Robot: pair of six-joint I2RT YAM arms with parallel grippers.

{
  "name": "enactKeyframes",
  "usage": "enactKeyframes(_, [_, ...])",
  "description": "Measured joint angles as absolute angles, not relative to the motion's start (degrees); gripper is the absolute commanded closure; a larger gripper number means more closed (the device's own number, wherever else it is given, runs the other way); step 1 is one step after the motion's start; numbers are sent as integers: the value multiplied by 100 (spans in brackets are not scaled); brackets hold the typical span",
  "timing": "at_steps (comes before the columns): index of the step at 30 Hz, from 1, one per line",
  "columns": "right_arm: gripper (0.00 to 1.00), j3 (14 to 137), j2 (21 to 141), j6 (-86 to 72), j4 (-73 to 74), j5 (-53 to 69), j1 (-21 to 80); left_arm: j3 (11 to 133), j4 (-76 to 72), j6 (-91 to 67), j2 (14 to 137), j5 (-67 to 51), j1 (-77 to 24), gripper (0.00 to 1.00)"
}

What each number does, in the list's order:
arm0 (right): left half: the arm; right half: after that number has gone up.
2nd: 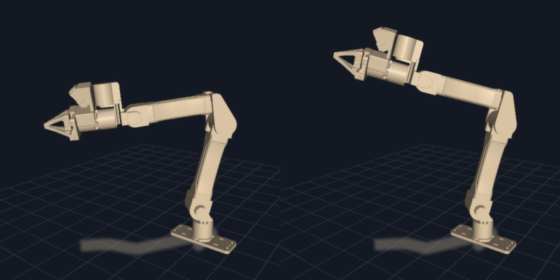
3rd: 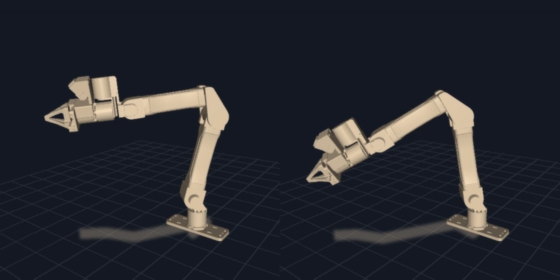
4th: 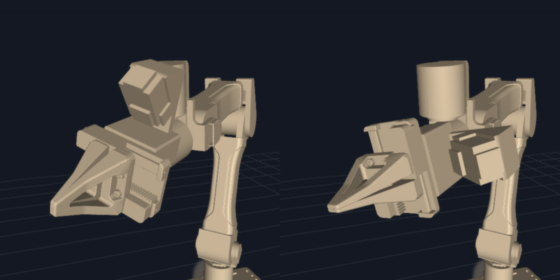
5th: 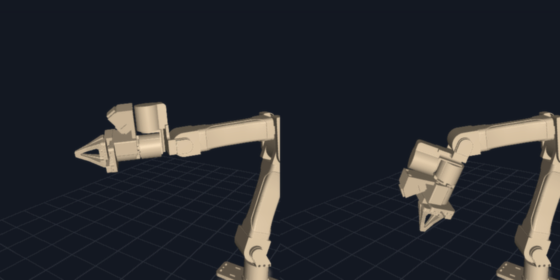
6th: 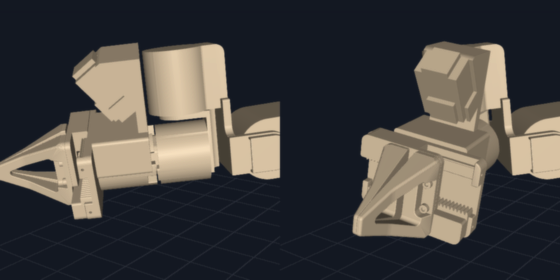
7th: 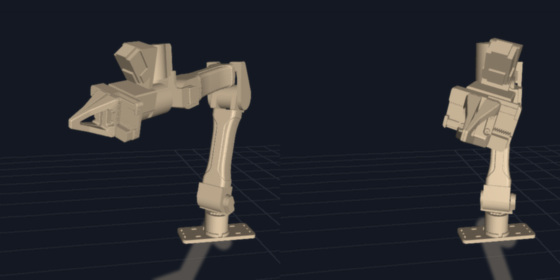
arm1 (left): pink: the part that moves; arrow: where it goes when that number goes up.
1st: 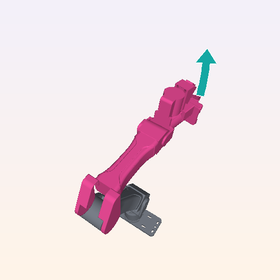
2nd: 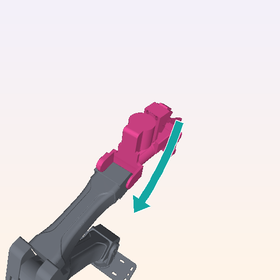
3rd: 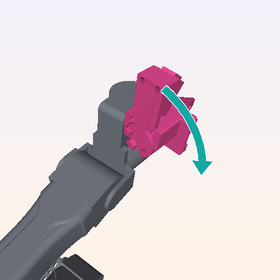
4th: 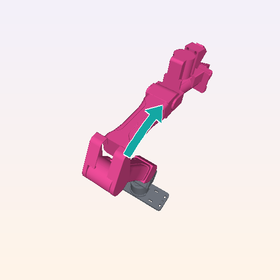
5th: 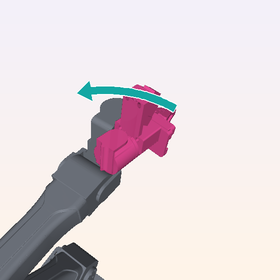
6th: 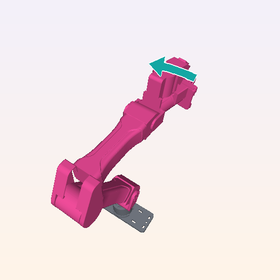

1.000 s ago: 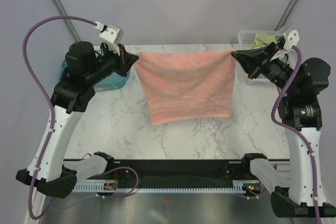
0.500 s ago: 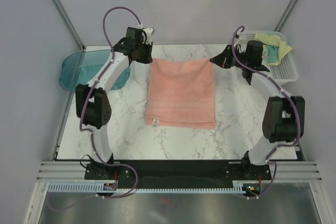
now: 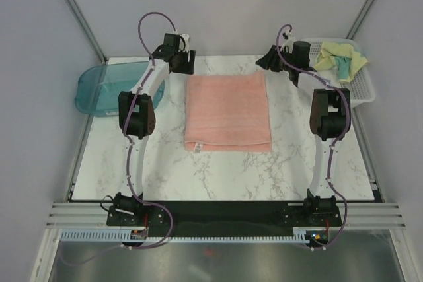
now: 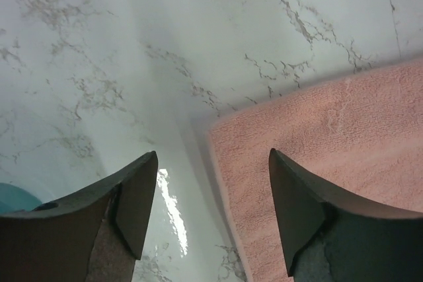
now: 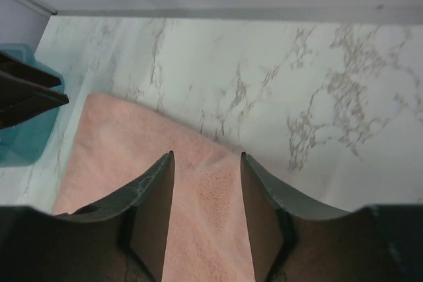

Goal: Fold and stack the towels
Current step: Fold the towel

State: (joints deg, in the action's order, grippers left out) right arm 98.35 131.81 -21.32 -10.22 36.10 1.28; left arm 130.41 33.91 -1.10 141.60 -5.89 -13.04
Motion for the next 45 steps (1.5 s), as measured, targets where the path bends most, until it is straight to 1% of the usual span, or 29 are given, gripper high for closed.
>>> enactKeyframes(1, [43,9955,13168,-2117,-1004,3503,128,13067,3358,-113,14147,-556,-1291,22])
enactKeyframes(3, [41,10099,13058,-2088,-891,3168,128,13052,3321,-115,14057,-456,-1286,20])
enactKeyframes(5, [39,10101,12844,-2099,-563,2768,128,12851,3284,-119,13791,-429,-1295,19])
enactKeyframes(7, [40,10042,12564,-2152,-213,2403,128,12383,3280,-156,13301,-443,-1308,19])
enactKeyframes(9, [44,9815,12121,-2272,110,2115,128,11821,3275,-272,12658,-493,-1330,22])
enactKeyframes(10, [49,9660,11856,-2335,292,2018,128,11520,3286,-379,12291,-541,-1347,24])
enactKeyframes(12, [52,9301,11290,-2469,596,1892,143,10844,3146,-587,11502,-701,-1406,27])
enactKeyframes(14, [58,8840,10724,-2606,838,1754,222,10097,3085,-821,10691,-836,-1525,29])
enactKeyframes(15, [60,8552,10440,-2700,899,1673,292,9588,2963,-972,10230,-913,-1588,30])
enactKeyframes(16, [60,8294,10215,-2792,1022,1634,370,9376,2998,-1039,10027,-945,-1682,32])
enactKeyframes(18, [60,7732,9828,-3048,1181,1518,548,8499,2902,-1293,9428,-1020,-1894,33])
enactKeyframes(21, [59,6845,9411,-3398,1516,1369,854,7360,2893,-1570,8938,-1068,-2191,33])
enactKeyframes(25, [60,5940,8956,-3682,2115,1122,1074,6250,2985,-1951,8617,-1063,-2410,33])
enactKeyframes(29, [60,5384,8403,-3887,2436,882,1149,5369,2676,-2351,8219,-1240,-2418,34])
enactKeyframes(30, [60,5282,8278,-3927,2453,836,1153,5203,2536,-2449,8149,-1286,-2418,37])
enactKeyframes(33, [61,5013,8034,-4056,2469,707,1184,4882,2185,-2670,8123,-1422,-2418,40])
enactKeyframes(39, [60,4663,8009,-4370,2451,460,1256,4615,1811,-2936,8265,-1474,-2418,41])
enactKeyframes(41, [60,4560,8042,-4499,2370,445,1262,4591,1726,-3000,8305,-1474,-2418,44])
enactKeyframes(42, [60,4508,8077,-4563,2316,443,1264,4589,1697,-3017,8320,-1474,-2418,48])
enactKeyframes(45, [60,4388,8221,-4713,2182,436,1278,4589,1636,-3063,8368,-1450,-2418,51])
